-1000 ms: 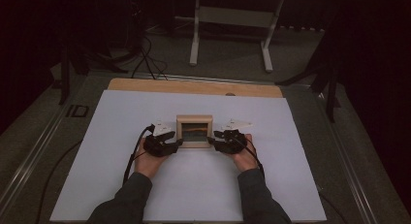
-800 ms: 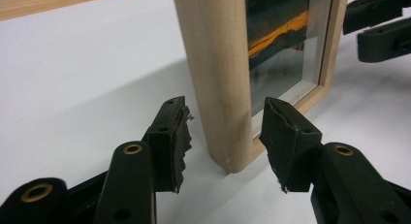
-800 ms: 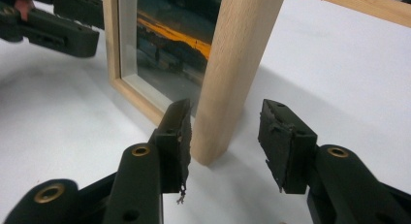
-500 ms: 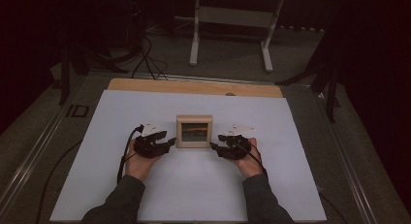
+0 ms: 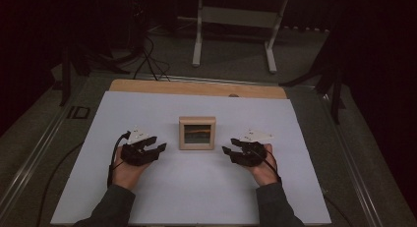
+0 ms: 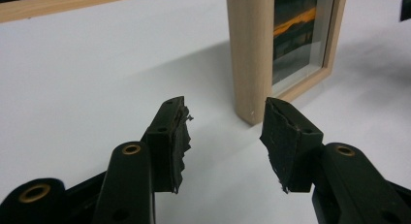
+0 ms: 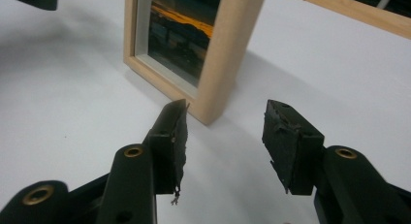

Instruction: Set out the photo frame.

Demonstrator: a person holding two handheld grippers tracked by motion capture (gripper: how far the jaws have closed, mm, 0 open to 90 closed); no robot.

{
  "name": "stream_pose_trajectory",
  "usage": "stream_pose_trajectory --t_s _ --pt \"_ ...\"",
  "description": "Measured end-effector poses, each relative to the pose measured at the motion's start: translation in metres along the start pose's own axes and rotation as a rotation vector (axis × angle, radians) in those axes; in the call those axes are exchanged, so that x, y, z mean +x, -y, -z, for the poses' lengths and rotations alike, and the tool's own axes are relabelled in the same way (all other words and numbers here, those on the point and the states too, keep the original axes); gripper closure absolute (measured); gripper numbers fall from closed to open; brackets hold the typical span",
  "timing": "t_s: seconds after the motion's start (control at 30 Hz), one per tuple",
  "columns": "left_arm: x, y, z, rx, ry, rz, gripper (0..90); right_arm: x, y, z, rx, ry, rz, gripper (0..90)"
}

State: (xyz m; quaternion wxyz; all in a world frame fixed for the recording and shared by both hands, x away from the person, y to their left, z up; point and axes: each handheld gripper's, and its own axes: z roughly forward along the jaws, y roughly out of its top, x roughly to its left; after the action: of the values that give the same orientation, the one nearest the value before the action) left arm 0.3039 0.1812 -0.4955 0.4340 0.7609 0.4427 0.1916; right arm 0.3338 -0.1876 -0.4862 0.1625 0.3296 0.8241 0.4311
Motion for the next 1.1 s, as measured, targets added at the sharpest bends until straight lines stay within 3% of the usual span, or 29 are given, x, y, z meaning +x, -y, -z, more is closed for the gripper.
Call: stream_pose_trajectory --t_s 0.83,1.1 --pt "0.011 0.034 0.058 -0.064 -0.026 0.02 49.9 -0.018 0.05 0.065 -0.121 0.102 -0.106 44.7" --pt "0.015 0.046 0.075 -0.087 -0.064 0.02 49.4 -0.021 0.069 0.087 -0.146 0.138 -0.144 43.1"
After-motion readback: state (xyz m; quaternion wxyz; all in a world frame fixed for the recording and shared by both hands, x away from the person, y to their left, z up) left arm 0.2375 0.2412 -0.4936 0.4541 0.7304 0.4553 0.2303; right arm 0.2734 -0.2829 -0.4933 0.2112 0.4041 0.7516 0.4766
